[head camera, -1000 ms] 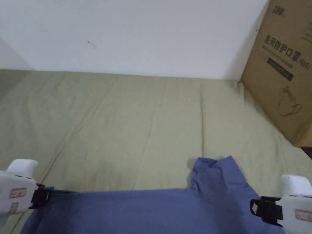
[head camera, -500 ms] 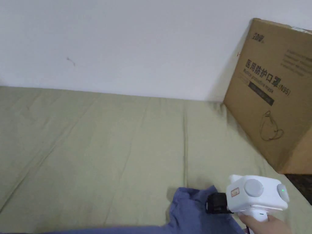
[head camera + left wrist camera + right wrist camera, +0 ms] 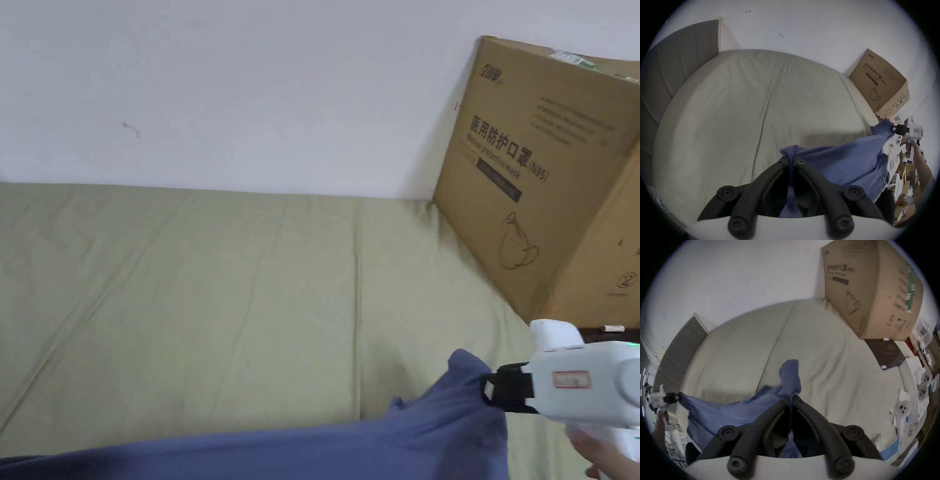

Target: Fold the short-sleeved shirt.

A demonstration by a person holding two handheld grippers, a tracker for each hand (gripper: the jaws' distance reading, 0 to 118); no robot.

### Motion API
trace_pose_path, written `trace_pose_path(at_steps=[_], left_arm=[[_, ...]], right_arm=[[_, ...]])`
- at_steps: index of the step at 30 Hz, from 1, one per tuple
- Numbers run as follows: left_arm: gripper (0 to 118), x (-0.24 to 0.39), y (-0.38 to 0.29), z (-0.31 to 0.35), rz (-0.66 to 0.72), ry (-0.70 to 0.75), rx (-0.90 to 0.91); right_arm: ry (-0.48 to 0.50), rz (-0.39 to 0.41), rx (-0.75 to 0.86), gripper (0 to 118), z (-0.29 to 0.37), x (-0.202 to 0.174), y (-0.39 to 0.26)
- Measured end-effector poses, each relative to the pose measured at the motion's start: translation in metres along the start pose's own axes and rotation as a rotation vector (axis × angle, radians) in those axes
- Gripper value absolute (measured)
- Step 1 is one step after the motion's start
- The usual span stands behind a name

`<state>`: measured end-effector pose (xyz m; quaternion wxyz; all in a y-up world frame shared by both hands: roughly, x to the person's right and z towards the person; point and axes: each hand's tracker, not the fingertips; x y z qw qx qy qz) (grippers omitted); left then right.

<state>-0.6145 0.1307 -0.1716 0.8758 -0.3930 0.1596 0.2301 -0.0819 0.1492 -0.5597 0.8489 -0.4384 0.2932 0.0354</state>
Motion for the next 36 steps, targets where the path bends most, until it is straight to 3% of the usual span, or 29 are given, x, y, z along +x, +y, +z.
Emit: trace_pose_path(at_steps=[8,11,14,16,18,19,20,22,23,28,31,32,33,34,35,36], left_arm=[[5,0.000,-0.074,0.056,-0.016,-0.041,-0.051],[5,-0.004,-0.115,0.058,-0.009,-0.024,-0.142],[5,-0.010,-0.146,0.050,0.031,-0.018,-0.219],[10,-0.010,-0.155,0.046,0.037,-0.020,-0.225],[34,-0.006,-0.161,0.047,0.024,-0.005,-0.216],[40,-0.004,-0.161,0.049,0.010,0.015,-0.202],[40,-0.004,-0.161,0.050,0.004,0.028,-0.187],[96,0.000,-0.158,0.056,0.004,0.041,-0.176],[118,0.004,-0.156,0.061,0.003,0.043,-0.159],[115,0.039,-0.137,0.097,-0.042,-0.003,0.050],[114,0.075,-0.132,0.120,-0.106,0.056,0.249],[108,0.085,-0.128,0.121,-0.109,0.036,0.278],[94,0.094,-0.127,0.126,-0.092,0.019,0.300],[67,0.100,-0.125,0.127,-0.066,0.010,0.312],[17,0.105,-0.122,0.125,-0.054,-0.015,0.316],[0,0.109,-0.121,0.123,-0.056,-0.013,0.306]], right_arm=[[0.032,-0.105,-0.039,1,0.102,0.013,-0.122],[0.006,-0.115,-0.124,1,0.102,0.010,-0.171],[-0.011,-0.173,-0.207,1,0.077,0.032,-0.208],[-0.045,-0.174,-0.245,6,0.064,0.032,-0.222],[-0.085,-0.154,-0.248,37,0.058,0.028,-0.229],[-0.124,-0.129,-0.235,37,0.059,0.024,-0.228],[-0.141,-0.097,-0.209,44,0.062,0.019,-0.226],[-0.151,-0.056,-0.149,95,0.071,0.008,-0.218],[-0.155,-0.044,-0.118,114,0.076,0.002,-0.213],[-0.086,-0.009,0.060,116,0.110,-0.051,-0.177],[-0.075,0.020,0.141,115,0.116,-0.090,-0.166],[-0.051,0.022,0.163,110,0.116,-0.100,-0.166],[-0.030,0.016,0.201,98,0.115,-0.110,-0.167],[-0.018,0.009,0.224,73,0.113,-0.118,-0.167],[0.000,0.012,0.233,17,0.110,-0.125,-0.166],[-0.009,0.020,0.220,0,0.106,-0.131,-0.166]])
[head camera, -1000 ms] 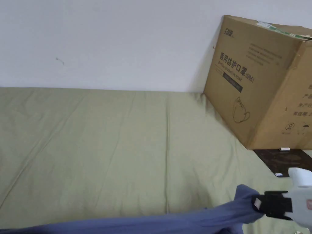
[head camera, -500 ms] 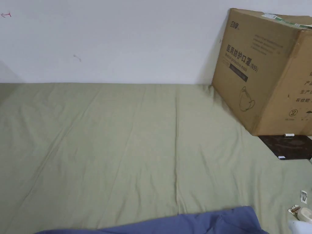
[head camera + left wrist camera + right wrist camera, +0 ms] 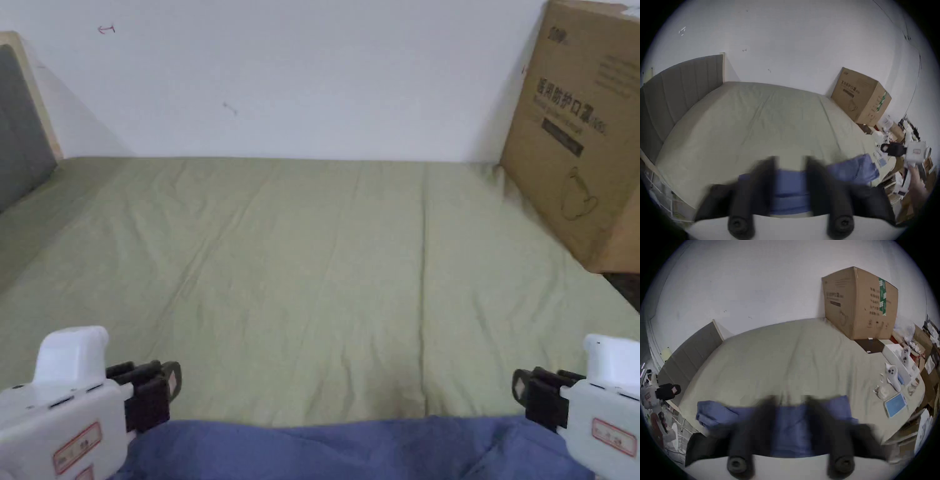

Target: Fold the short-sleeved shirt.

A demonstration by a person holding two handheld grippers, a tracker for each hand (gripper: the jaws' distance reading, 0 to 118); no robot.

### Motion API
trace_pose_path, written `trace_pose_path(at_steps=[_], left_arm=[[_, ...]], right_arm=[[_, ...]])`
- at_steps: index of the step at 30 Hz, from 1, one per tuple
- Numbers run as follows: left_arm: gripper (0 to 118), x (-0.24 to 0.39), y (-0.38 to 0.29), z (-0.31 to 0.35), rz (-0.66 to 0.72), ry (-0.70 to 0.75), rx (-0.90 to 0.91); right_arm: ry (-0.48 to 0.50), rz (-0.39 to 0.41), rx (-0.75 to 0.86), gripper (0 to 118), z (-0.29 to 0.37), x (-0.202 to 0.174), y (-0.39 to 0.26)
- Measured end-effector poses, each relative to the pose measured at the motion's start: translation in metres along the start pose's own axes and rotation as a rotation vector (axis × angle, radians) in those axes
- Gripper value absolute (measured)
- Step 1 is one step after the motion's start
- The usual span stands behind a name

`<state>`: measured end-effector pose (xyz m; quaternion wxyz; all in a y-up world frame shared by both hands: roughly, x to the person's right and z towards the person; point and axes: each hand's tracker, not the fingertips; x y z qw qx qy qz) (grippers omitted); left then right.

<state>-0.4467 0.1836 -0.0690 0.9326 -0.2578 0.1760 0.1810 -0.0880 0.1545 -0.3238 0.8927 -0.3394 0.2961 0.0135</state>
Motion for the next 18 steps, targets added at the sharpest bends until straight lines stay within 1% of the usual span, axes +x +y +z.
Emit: trace_pose_path(at_steps=[1,2,3,4,5,6,8,10,11,12,13,14,15,16,17,18], left_arm=[[0,0.004,-0.001,-0.004,-0.005,0.017,-0.008],[0,0.005,-0.003,-0.006,-0.018,0.024,-0.005],[0,-0.001,-0.002,-0.010,-0.035,0.020,-0.019],[0,-0.005,-0.002,-0.011,-0.043,0.022,-0.027],[0,-0.014,-0.001,-0.012,-0.045,0.036,-0.036],[0,-0.029,0.001,-0.014,-0.017,0.029,-0.067],[1,-0.074,0.005,-0.023,0.109,-0.009,-0.174],[3,-0.123,-0.001,-0.037,0.221,-0.091,-0.252],[15,-0.148,-0.007,-0.043,0.305,-0.162,-0.284],[27,-0.166,-0.014,-0.047,0.386,-0.196,-0.305],[34,-0.181,-0.021,-0.051,0.452,-0.201,-0.310],[34,-0.195,-0.028,-0.055,0.493,-0.206,-0.286],[57,-0.205,-0.035,-0.059,0.524,-0.219,-0.279],[84,-0.208,-0.042,-0.059,0.547,-0.239,-0.279],[118,-0.214,-0.050,-0.065,0.573,-0.267,-0.284],[117,-0.222,-0.058,-0.065,0.615,-0.322,-0.219]], right_arm=[[0.002,0.017,-0.016,0,-0.003,-0.005,-0.002],[0.016,0.017,-0.012,0,-0.005,-0.006,-0.002],[0.067,0.011,-0.031,0,-0.006,-0.007,-0.002],[0.079,0.002,-0.032,0,-0.006,-0.007,-0.003],[0.071,0.003,-0.029,0,-0.003,-0.008,-0.003],[0.073,0.004,-0.033,0,-0.003,-0.007,-0.003],[0.067,-0.005,-0.051,0,0.001,-0.005,-0.005],[0.062,-0.017,-0.064,0,0.004,-0.002,-0.008],[0.057,-0.020,-0.075,0,0.003,0.000,-0.009],[0.047,-0.018,-0.087,0,0.004,-0.001,-0.011],[0.034,-0.015,-0.097,0,0.005,-0.002,-0.012],[0.023,-0.018,-0.106,0,0.004,-0.002,-0.014],[0.017,-0.024,-0.115,0,0.003,-0.001,-0.015],[0.014,-0.031,-0.122,0,0.002,0.000,-0.016],[0.010,-0.039,-0.130,0,0.003,-0.004,-0.017],[0.009,-0.045,-0.138,0,0.001,-0.004,-0.018]])
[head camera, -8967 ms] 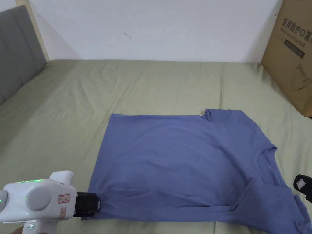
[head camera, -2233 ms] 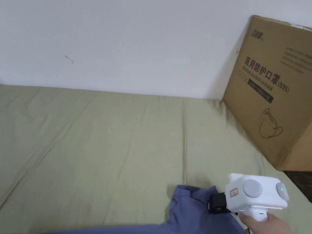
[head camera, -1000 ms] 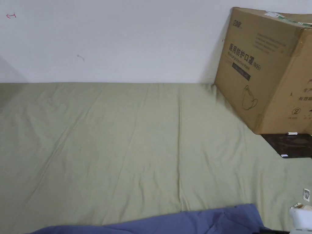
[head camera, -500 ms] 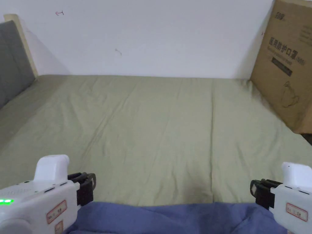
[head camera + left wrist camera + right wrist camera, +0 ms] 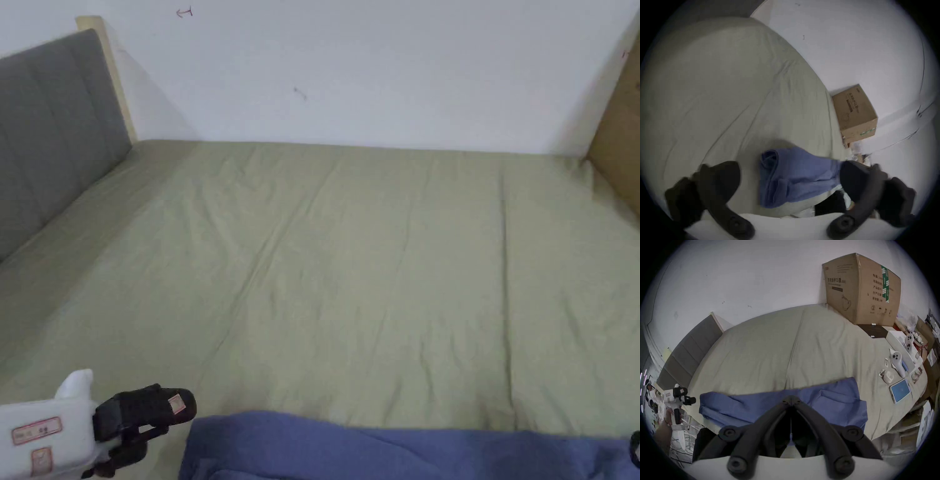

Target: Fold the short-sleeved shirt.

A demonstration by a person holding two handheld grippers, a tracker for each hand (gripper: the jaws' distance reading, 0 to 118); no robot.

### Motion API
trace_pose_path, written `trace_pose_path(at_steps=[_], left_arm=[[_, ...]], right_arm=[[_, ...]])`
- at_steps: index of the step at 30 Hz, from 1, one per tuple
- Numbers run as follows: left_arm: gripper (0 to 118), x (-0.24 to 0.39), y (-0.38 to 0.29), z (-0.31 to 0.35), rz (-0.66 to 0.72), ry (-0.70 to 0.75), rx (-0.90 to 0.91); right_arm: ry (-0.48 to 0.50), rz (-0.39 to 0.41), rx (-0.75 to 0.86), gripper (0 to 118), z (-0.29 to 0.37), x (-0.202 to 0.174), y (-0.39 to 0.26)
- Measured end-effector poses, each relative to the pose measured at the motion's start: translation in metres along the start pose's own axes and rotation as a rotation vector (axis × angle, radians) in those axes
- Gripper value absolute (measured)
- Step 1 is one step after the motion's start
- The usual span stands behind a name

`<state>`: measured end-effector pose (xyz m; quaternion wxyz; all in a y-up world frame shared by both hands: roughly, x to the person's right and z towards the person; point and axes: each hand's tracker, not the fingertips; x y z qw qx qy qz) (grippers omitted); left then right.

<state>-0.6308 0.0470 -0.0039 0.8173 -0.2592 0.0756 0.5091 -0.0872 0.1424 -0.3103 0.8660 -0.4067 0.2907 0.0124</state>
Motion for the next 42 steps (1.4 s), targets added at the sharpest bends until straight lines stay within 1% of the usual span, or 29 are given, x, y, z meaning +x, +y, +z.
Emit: trace_pose_path(at_steps=[1,2,5,7,9,11,12,13,14,15,16,17,18,19,21,24,25,26,27,28,29,31,34,37,38,39,40,41,42], left_arm=[[116,-0.010,0.002,-0.004,0.038,-0.027,-0.029],[118,-0.011,-0.006,-0.002,0.080,-0.067,-0.046],[118,-0.034,-0.016,-0.029,0.134,-0.143,-0.098],[118,-0.052,-0.024,-0.058,0.212,-0.236,-0.182],[118,-0.061,-0.028,-0.076,0.256,-0.429,-0.185],[116,-0.072,-0.024,-0.096,0.289,-0.481,-0.235],[101,-0.075,-0.024,-0.102,0.286,-0.465,-0.240],[65,-0.077,-0.023,-0.104,0.277,-0.448,-0.233],[8,-0.070,-0.028,-0.109,0.254,-0.356,-0.250],[7,-0.070,-0.034,-0.118,0.196,-0.150,-0.279],[7,-0.074,-0.040,-0.121,0.142,-0.067,-0.289],[7,-0.063,-0.036,-0.115,0.186,-0.263,-0.229],[7,-0.060,-0.031,-0.111,0.171,-0.205,-0.263],[7,-0.053,-0.033,-0.109,0.119,-0.141,-0.269],[7,-0.029,-0.033,-0.095,-0.017,-0.028,-0.225],[7,0.007,-0.023,-0.065,-0.171,0.165,-0.161],[7,0.022,-0.023,-0.057,-0.256,0.301,-0.136],[7,0.037,-0.023,-0.047,-0.359,0.534,-0.092],[7,0.048,-0.026,-0.041,-0.448,0.686,-0.046],[8,0.055,-0.030,-0.038,-0.514,0.755,-0.008],[8,0.061,-0.033,-0.035,-0.547,0.774,0.002],[8,0.075,-0.038,-0.039,-0.522,0.690,-0.048],[8,0.110,-0.053,-0.067,-0.458,0.430,-0.146],[8,0.148,-0.078,-0.121,-0.401,0.188,-0.291],[12,0.158,-0.086,-0.145,-0.382,0.138,-0.362],[24,0.162,-0.093,-0.165,-0.362,0.078,-0.427],[52,0.166,-0.100,-0.184,-0.348,0.048,-0.479],[99,0.169,-0.106,-0.200,-0.338,0.052,-0.511],[118,0.173,-0.114,-0.214,-0.343,0.061,-0.533]], right_arm=[[0.001,0.000,-0.010,0,-0.002,-0.001,-0.001],[0.000,0.003,-0.024,0,-0.005,-0.003,-0.001],[-0.021,0.028,-0.056,0,-0.010,-0.010,-0.001],[-0.022,0.032,-0.061,0,-0.012,-0.013,0.002],[-0.021,0.035,-0.067,0,-0.014,-0.017,0.003],[-0.019,0.040,-0.077,0,-0.017,-0.021,0.005],[-0.017,0.045,-0.082,0,-0.019,-0.023,0.006],[-0.013,0.048,-0.086,0,-0.020,-0.025,0.006],[-0.008,0.054,-0.090,0,-0.021,-0.027,0.007],[-0.003,0.061,-0.093,0,-0.023,-0.028,0.007],[0.002,0.067,-0.096,0,-0.024,-0.030,0.007],[0.007,0.074,-0.101,0,-0.025,-0.032,0.006],[0.012,0.081,-0.106,0,-0.026,-0.034,0.006],[0.017,0.086,-0.110,0,-0.028,-0.034,0.006],[0.029,0.094,-0.115,0,-0.028,-0.035,0.006],[0.049,0.097,-0.110,0,-0.027,-0.034,0.006],[0.055,0.098,-0.109,0,-0.027,-0.034,0.006],[0.061,0.101,-0.109,0,-0.026,-0.033,0.005],[0.068,0.108,-0.110,0,-0.026,-0.031,0.004],[0.071,0.114,-0.111,0,-0.026,-0.030,0.002],[0.072,0.115,-0.110,0,-0.026,-0.029,0.001],[0.080,0.108,-0.108,0,-0.029,-0.019,-0.002],[0.092,0.077,-0.100,0,-0.026,-0.011,-0.005],[0.097,0.057,-0.093,0,-0.021,-0.003,-0.008],[0.096,0.053,-0.093,0,-0.019,-0.001,-0.009],[0.094,0.050,-0.092,0,-0.017,0.000,-0.010],[0.093,0.047,-0.090,0,-0.014,0.002,-0.011],[0.093,0.045,-0.089,0,-0.012,0.004,-0.012],[0.093,0.043,-0.089,0,-0.011,0.006,-0.012]])
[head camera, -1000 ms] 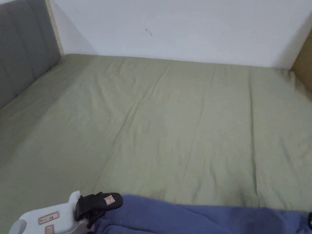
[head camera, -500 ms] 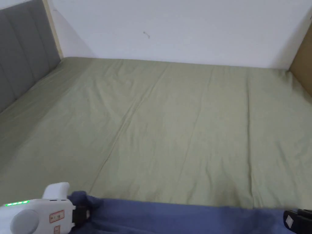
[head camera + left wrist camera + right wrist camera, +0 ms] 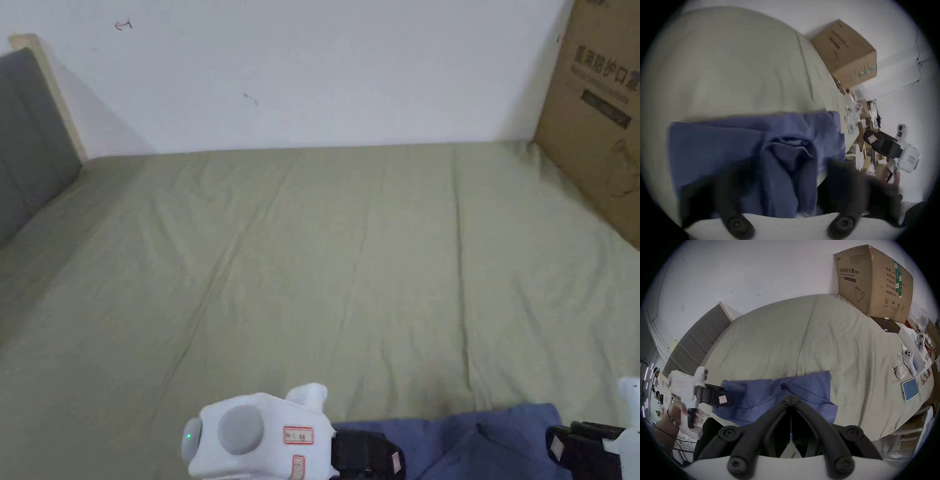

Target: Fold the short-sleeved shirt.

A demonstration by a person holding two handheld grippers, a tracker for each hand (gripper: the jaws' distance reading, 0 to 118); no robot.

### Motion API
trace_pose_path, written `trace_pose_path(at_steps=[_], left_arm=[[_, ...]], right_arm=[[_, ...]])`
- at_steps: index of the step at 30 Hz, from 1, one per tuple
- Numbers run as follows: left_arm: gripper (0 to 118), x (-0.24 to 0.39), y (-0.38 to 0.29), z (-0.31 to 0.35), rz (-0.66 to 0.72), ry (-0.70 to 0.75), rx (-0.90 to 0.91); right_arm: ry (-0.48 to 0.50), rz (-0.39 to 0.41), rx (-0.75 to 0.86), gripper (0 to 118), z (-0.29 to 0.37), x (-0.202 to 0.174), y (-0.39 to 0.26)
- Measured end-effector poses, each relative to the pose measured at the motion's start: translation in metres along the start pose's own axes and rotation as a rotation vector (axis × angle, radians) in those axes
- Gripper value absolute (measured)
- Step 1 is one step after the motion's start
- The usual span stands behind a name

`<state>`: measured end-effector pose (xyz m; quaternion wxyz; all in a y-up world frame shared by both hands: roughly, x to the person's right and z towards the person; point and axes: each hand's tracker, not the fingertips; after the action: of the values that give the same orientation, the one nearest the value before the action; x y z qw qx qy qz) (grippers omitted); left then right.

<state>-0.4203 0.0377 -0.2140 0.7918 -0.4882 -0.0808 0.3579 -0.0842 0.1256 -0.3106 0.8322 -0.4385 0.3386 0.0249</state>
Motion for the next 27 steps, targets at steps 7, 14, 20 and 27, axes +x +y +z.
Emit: trace_pose_path(at_steps=[7,14,20,27], left_arm=[[89,-0.001,-0.003,0.037,-0.019,-0.040,0.166],[0,-0.024,-0.012,0.073,-0.064,0.099,0.166],[0,-0.010,-0.016,-0.002,-0.049,0.032,0.001],[0,0.001,-0.021,-0.039,-0.009,-0.072,-0.017]], right_arm=[[-0.007,-0.021,0.020,0,0.003,0.008,0.003],[0.001,-0.029,0.022,0,-0.005,0.007,0.006],[0.001,-0.030,0.010,0,-0.004,0.007,0.002],[-0.037,0.019,0.005,0,0.005,0.006,0.000]])
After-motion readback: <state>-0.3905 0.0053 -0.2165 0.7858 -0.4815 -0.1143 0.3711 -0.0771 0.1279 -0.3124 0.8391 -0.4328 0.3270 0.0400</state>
